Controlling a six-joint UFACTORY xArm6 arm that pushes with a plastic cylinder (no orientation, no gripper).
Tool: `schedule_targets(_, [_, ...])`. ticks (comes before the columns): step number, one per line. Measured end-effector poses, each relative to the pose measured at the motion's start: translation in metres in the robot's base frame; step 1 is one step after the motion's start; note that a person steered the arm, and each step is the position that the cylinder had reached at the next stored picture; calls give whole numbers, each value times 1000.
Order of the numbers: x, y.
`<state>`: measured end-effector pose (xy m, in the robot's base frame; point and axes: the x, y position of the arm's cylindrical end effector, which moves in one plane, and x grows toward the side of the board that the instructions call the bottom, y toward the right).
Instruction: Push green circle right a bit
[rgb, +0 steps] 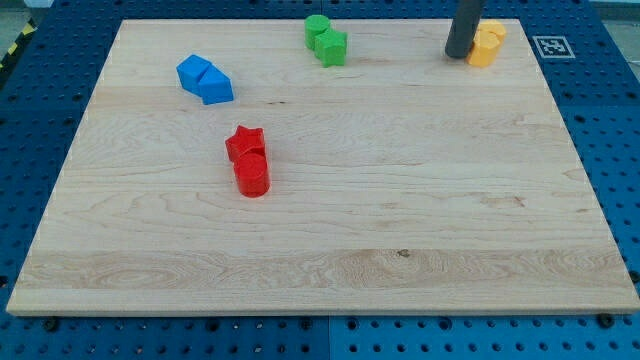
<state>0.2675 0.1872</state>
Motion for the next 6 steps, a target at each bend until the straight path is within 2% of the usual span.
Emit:
schedule_targets(1, [27,-8])
schedule_targets(2, [80,-37])
schedule_targets(3, [100,-86])
schedule_targets(5, [99,-200])
schedule_targets(6, [80,-254])
